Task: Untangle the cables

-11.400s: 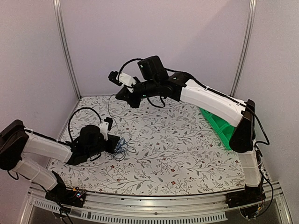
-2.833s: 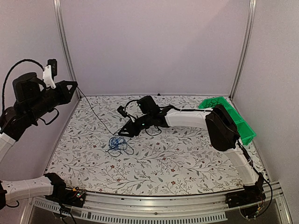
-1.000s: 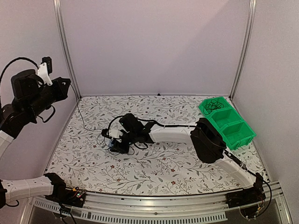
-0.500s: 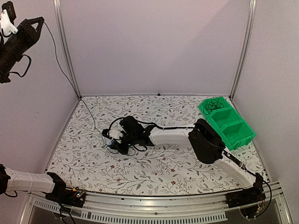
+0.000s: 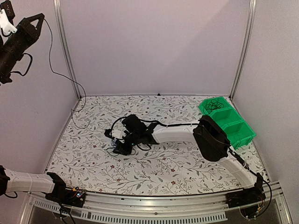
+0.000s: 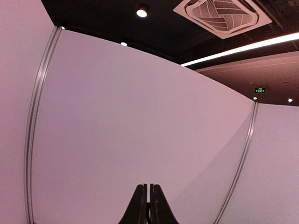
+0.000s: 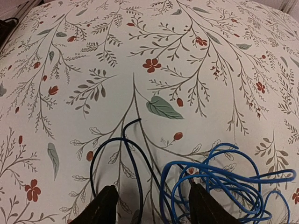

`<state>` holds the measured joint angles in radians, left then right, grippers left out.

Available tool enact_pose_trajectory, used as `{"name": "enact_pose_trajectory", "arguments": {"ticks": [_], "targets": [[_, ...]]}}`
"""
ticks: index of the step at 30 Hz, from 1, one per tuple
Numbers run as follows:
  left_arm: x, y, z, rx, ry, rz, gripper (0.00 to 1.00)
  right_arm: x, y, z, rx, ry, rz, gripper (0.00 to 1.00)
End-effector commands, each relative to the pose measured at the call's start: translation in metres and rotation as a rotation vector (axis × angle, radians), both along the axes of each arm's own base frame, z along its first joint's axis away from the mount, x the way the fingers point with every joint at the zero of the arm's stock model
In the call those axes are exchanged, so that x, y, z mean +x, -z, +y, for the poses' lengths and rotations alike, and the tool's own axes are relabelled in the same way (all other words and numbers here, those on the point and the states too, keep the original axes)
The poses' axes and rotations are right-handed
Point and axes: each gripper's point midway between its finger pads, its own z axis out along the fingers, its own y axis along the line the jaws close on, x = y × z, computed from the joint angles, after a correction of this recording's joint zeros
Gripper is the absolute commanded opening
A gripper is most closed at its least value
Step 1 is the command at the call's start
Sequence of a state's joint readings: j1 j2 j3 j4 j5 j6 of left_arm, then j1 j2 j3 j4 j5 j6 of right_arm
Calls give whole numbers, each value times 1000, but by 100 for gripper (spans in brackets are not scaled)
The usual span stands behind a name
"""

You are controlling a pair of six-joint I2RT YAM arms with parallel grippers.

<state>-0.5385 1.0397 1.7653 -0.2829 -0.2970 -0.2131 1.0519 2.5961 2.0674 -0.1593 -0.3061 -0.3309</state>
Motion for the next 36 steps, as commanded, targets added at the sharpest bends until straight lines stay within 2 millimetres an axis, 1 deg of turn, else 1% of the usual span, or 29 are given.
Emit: {"name": "enact_pose_trajectory", "arguments": {"ticks": [1, 2, 3, 5, 8, 9, 11, 12, 13, 15, 18, 20, 23, 26, 30, 34, 36], "targets": [[5, 15, -1, -12, 4, 18, 0, -14, -95, -5, 94, -62, -59, 59], [6, 19, -2, -13, 8, 25, 0, -16, -117, -7, 121, -70, -76, 60], [6, 22, -2, -17, 9, 32, 0, -17, -130, -7, 137, -76, -82, 61], [8, 29, -4, -22, 18, 45, 0, -22, -163, -7, 185, -94, -89, 63], [9, 38, -5, -35, 31, 61, 0, -29, -204, -2, 262, -126, -66, 65], [9, 42, -6, -42, 38, 67, 0, -31, -215, 1, 286, -130, -44, 66], [11, 50, -9, -52, 56, 81, 0, -32, -241, 5, 344, -134, -18, 67], [12, 54, -10, -57, 65, 89, 0, -33, -244, 6, 356, -131, 19, 67], [12, 59, -13, -61, 77, 98, 0, -34, -257, 8, 385, -138, 30, 69], [14, 67, -17, -68, 101, 115, 0, -34, -268, 10, 417, -139, 63, 72], [19, 80, -26, -75, 138, 144, 0, -33, -269, 12, 437, -141, 127, 74], [23, 88, -30, -75, 152, 162, 0, -35, -263, 13, 432, -145, 156, 75], [24, 94, -34, -78, 169, 172, 0, -28, -244, 13, 397, -104, 158, 75], [25, 95, -33, -78, 165, 173, 0, -27, -230, 6, 368, -113, 190, 74], [24, 95, -34, -79, 170, 171, 0, -32, -231, 1, 367, -138, 205, 71], [25, 96, -34, -85, 173, 172, 0, -29, -236, 3, 384, -134, 196, 65], [24, 96, -34, -87, 176, 173, 0, -28, -239, 5, 394, -132, 200, 64]]}}
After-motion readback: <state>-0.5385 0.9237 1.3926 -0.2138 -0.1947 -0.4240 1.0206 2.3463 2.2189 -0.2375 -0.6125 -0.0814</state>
